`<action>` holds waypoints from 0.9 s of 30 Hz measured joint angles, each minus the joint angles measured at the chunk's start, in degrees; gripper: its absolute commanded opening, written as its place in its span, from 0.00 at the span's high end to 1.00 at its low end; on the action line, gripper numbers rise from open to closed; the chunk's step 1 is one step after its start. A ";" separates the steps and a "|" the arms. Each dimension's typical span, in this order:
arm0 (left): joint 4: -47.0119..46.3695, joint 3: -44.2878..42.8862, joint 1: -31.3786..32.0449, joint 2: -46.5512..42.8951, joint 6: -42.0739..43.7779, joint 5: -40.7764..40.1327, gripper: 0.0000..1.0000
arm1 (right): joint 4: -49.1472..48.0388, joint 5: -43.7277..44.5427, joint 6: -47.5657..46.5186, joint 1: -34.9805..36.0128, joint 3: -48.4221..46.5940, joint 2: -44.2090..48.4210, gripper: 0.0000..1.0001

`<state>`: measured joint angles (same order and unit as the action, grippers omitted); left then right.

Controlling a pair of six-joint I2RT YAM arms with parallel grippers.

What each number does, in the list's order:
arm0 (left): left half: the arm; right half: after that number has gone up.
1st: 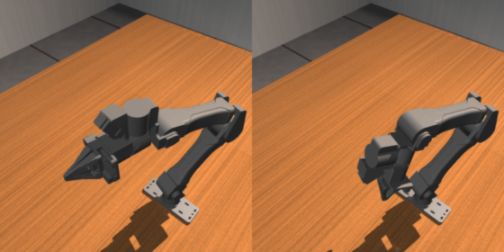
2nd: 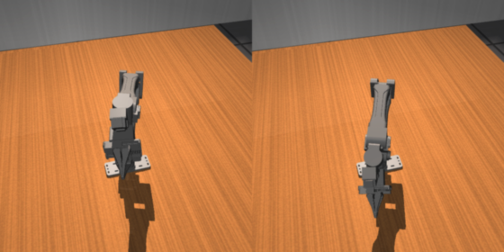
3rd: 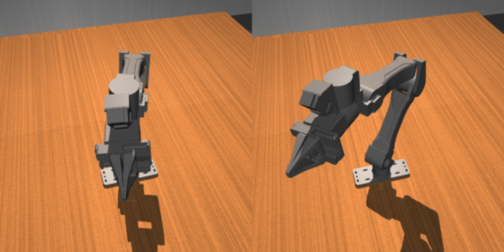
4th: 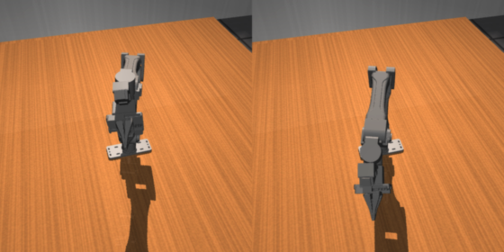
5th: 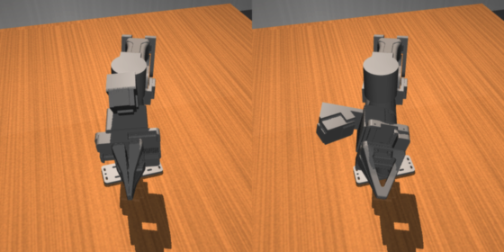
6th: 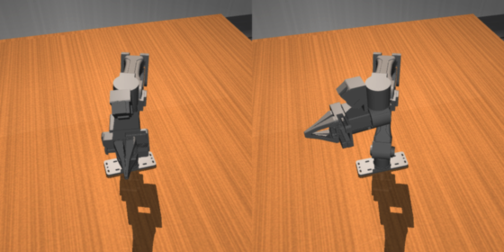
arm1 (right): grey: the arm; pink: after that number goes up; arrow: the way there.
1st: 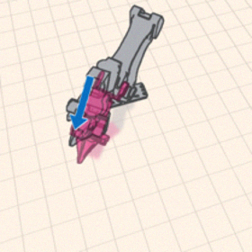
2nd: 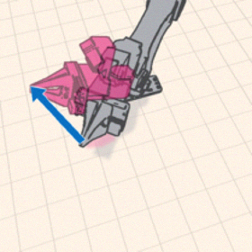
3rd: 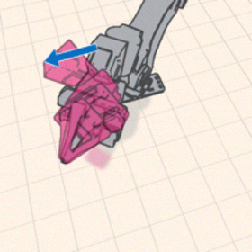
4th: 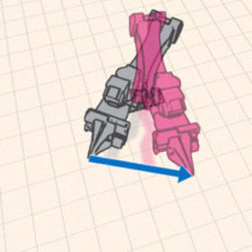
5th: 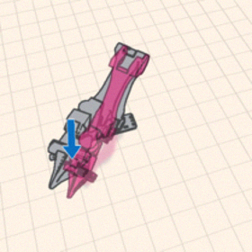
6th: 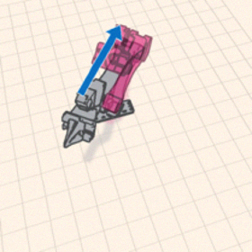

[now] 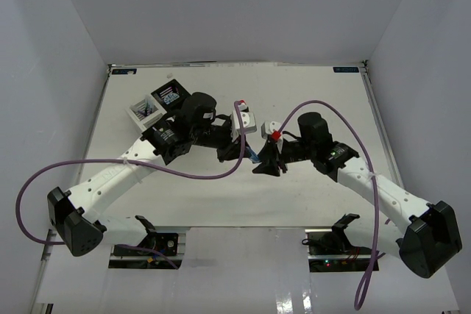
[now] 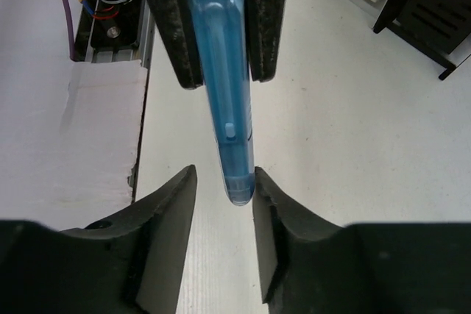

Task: Sort the stationery into containers
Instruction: Close the pen cap on the pen.

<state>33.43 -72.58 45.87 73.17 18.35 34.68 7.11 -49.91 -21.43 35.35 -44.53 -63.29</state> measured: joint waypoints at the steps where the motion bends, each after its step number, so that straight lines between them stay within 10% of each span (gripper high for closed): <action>1: -0.11 0.00 0.00 0.00 0.00 0.11 1.00 | -0.04 0.00 -0.17 0.00 0.00 -0.15 0.62; 11: -0.94 0.79 -0.13 -0.15 -0.44 1.51 1.00 | -0.02 -0.59 -0.26 -0.04 -0.39 -2.40 0.92; 27: -5.03 3.98 -0.37 -1.42 -0.87 2.34 1.00 | 2.36 0.39 -0.02 -0.13 -1.11 -1.31 0.92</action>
<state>28.40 -68.60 45.50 71.75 17.47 37.01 9.47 -49.52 -21.45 35.22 -45.65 -64.60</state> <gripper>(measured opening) 0.292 0.220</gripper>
